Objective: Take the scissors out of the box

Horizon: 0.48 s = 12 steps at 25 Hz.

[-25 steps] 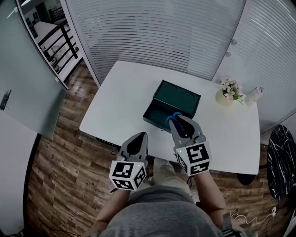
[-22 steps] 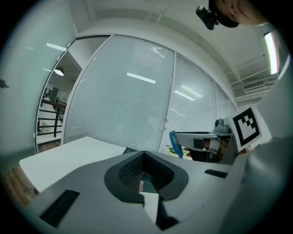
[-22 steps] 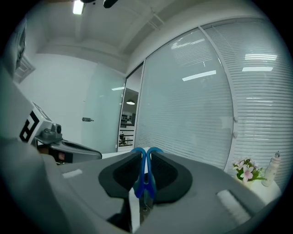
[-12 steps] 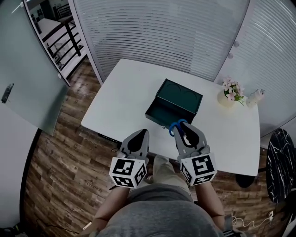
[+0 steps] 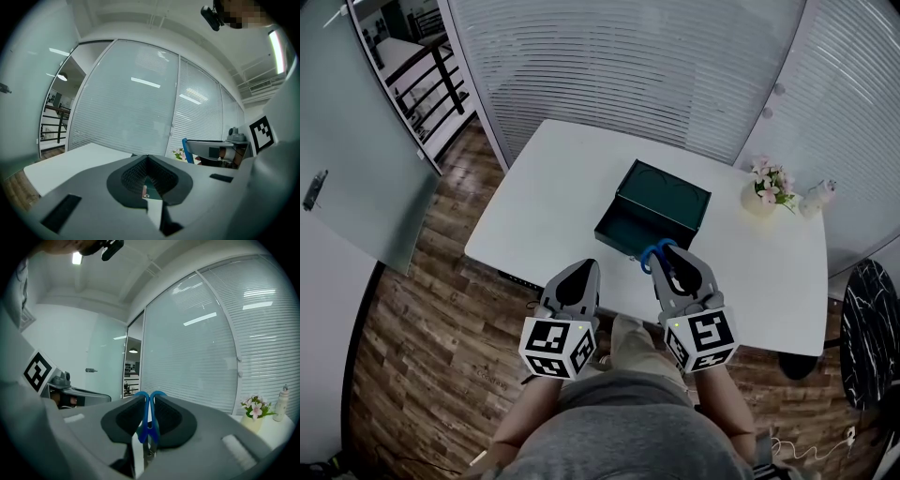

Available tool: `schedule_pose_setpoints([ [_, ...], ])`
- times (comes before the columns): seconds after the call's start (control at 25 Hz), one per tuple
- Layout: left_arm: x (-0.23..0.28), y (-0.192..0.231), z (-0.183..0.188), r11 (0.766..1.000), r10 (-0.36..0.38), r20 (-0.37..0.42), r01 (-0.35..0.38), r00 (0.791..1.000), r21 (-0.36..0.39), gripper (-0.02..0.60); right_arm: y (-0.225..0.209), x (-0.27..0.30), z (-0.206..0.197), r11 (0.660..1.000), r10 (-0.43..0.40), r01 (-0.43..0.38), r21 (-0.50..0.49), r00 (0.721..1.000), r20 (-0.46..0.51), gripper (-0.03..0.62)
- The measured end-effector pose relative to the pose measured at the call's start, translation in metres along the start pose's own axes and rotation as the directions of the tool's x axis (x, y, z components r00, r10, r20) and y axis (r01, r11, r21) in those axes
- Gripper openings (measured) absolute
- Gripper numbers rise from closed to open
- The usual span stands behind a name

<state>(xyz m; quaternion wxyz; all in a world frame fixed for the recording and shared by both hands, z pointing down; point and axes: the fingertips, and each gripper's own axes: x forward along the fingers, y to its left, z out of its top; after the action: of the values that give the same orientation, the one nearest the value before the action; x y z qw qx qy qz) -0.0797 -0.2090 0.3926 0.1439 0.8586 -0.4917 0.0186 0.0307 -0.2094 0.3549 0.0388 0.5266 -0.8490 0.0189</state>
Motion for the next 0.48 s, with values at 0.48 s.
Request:
schedule_pose_setpoints([
  [0.48, -0.0001, 0.0050, -0.0055, 1.000, 0.021, -0.010, -0.021, 1.000, -0.020, 0.006, -0.0010, 0.0035, -0.0031, 1.000, 0.004, -0.004, 0.006, 1.000, -0.003, 0.077],
])
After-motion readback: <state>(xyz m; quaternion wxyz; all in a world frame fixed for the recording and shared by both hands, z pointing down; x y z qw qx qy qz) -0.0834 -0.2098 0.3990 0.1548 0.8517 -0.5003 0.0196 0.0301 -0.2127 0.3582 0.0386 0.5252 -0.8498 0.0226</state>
